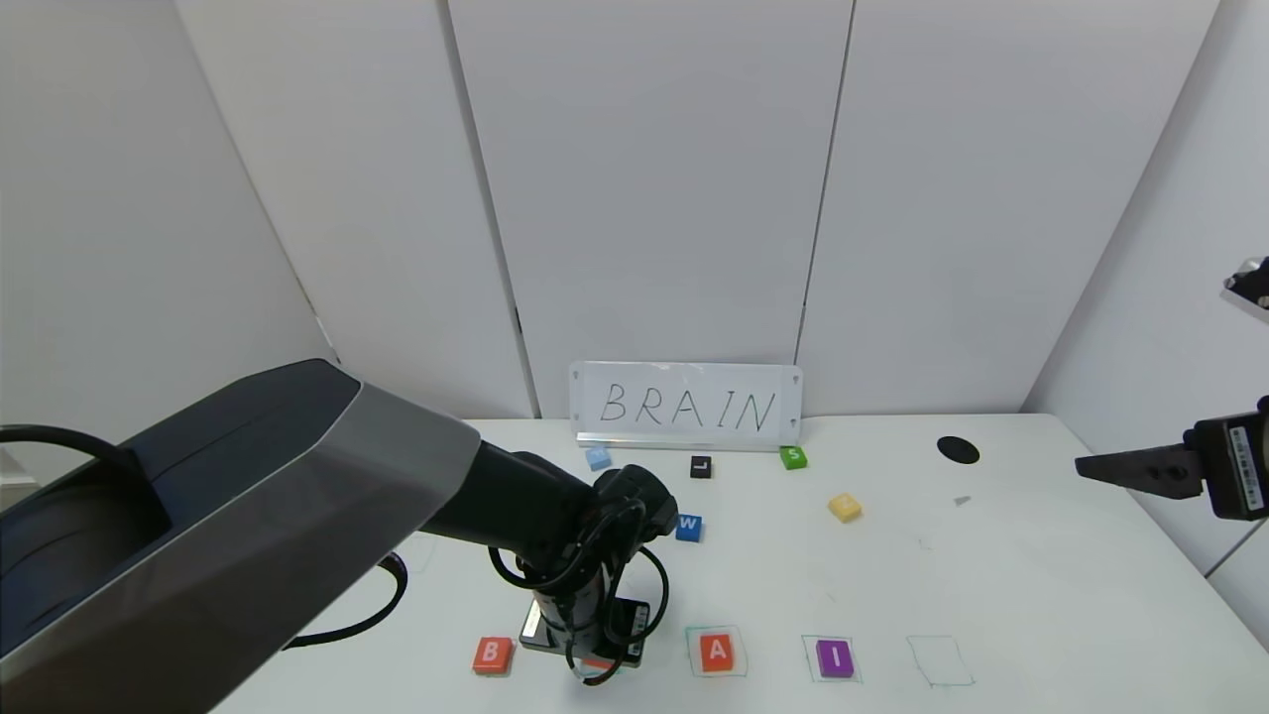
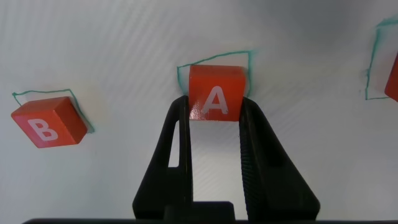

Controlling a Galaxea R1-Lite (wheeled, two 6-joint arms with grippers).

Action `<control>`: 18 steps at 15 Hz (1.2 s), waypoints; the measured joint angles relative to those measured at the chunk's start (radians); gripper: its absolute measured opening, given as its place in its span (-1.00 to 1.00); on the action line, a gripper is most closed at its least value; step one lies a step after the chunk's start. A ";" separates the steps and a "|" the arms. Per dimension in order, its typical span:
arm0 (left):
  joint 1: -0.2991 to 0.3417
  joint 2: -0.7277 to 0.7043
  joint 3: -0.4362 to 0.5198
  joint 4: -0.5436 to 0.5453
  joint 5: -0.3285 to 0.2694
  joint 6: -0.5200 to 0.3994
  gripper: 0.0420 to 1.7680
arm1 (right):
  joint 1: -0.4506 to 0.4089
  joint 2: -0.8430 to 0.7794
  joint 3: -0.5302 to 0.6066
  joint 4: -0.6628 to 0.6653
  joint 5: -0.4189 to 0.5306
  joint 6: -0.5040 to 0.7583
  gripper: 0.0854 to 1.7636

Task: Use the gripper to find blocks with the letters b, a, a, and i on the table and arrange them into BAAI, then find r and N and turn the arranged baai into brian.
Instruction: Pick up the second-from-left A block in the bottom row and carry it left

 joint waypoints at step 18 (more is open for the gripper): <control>0.211 -0.182 -0.024 0.116 -0.014 0.151 -0.47 | 0.021 -0.010 0.009 0.000 -0.001 -0.001 0.94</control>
